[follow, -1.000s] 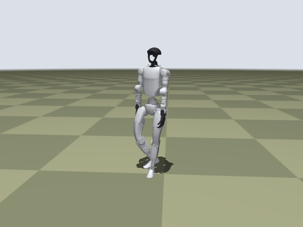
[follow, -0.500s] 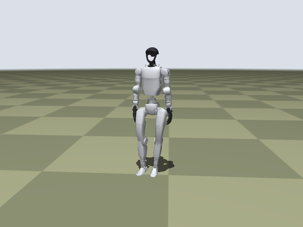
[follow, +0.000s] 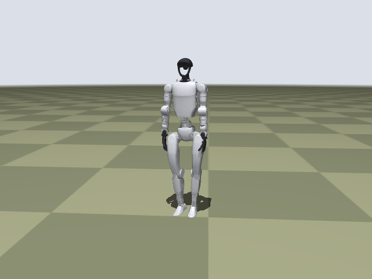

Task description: Upper body actions

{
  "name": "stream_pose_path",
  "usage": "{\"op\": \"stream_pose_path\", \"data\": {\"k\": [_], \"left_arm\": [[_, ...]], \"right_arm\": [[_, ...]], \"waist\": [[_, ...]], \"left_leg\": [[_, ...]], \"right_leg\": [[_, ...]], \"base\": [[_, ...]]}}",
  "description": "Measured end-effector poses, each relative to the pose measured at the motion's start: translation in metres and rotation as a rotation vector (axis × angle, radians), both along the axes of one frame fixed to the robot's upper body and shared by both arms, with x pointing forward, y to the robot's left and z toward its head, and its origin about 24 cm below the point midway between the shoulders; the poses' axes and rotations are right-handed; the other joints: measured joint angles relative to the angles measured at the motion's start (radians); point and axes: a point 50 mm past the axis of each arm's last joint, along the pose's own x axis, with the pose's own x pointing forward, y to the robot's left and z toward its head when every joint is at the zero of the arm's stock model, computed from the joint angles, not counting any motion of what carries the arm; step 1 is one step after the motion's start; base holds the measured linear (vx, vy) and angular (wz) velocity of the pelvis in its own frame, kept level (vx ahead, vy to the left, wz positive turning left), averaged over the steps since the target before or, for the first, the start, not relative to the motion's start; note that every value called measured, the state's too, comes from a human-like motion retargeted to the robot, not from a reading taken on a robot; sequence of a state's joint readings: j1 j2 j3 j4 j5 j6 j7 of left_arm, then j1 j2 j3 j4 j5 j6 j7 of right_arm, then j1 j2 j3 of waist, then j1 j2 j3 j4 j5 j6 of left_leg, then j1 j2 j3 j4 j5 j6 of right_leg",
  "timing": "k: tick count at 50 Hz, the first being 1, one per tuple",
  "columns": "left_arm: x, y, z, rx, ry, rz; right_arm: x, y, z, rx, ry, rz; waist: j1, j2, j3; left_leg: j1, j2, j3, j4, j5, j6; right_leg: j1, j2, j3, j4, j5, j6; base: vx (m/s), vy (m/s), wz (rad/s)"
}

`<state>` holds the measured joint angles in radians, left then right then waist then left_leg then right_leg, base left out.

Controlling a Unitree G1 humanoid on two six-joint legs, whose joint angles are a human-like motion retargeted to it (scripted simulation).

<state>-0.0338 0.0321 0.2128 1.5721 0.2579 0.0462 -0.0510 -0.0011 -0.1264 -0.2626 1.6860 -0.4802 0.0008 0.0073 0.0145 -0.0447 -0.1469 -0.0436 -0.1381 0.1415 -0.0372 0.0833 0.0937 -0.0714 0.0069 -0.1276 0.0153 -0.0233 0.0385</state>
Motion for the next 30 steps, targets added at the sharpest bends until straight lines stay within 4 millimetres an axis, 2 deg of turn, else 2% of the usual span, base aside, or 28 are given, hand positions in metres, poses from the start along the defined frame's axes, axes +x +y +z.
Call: {"op": "stream_pose_path", "data": {"k": [5,10,17,22,25,27,30], "left_arm": [[0.004,0.004,0.0,0.005,-0.006,-0.025],[-0.001,0.007,0.001,0.011,0.015,0.002],[-0.014,0.013,0.002,0.032,0.071,0.015],[-0.021,0.016,0.003,0.043,0.104,0.01],[-0.03,0.018,0.004,0.037,0.132,0.013],[-0.035,0.021,0.004,0.041,0.149,-0.002],[-0.039,0.028,0.005,0.056,0.169,-0.037]], "right_arm": [[-0.007,0.0,0.001,0.012,0.028,-0.011],[-0.004,-0.001,0.0,0.021,0.016,-0.01],[0.01,0.001,-0.001,0.034,-0.039,0.007],[0.028,0.003,-0.002,0.052,-0.101,0.061],[0.038,0.001,-0.002,0.043,-0.13,0.129],[0.043,-0.001,-0.002,0.03,-0.145,0.168],[0.045,-0.004,-0.001,0.01,-0.156,0.201]], "waist": [[-0.005,-0.002,-0.003],[-0.008,-0.003,0.001],[-0.006,-0.008,0.026],[0.002,-0.007,0.046],[0.026,0.015,0.039],[0.02,0.033,0.038],[-0.004,0.053,0.047]], "left_leg": [[0.001,0.001,0.004,0.003,0.0,-0.004],[0.002,-0.001,0.011,0.001,0.005,-0.003],[0.005,-0.007,0.031,-0.012,0.018,0.009],[0.0,0.005,0.064,-0.027,0.025,0.012],[-0.023,0.035,0.118,-0.029,0.023,0.009],[-0.035,0.054,0.126,-0.027,0.028,0.005],[-0.033,0.062,0.109,-0.031,0.038,0.001]], "right_leg": [[0.004,0.003,-0.003,-0.006,0.009,-0.004],[-0.002,0.001,0.002,-0.004,0.017,-0.003],[-0.02,-0.008,0.021,0.012,0.023,0.007],[-0.057,-0.011,0.031,0.061,0.008,0.015],[-0.1,-0.007,0.018,0.125,-0.042,-0.003],[-0.11,-0.03,-0.066,0.148,-0.064,-0.034],[-0.106,-0.063,-0.083,0.161,-0.049,-0.063]], "base": [[0.0,0.0,0.0],[0.0,0.0,0.0],[0.03,-0.01,-0.1],[0.0,-0.05,-0.4],[-0.06,-0.03,-0.89],[-0.09,-0.01,-0.31],[-0.07,0.05,0.17]]}}
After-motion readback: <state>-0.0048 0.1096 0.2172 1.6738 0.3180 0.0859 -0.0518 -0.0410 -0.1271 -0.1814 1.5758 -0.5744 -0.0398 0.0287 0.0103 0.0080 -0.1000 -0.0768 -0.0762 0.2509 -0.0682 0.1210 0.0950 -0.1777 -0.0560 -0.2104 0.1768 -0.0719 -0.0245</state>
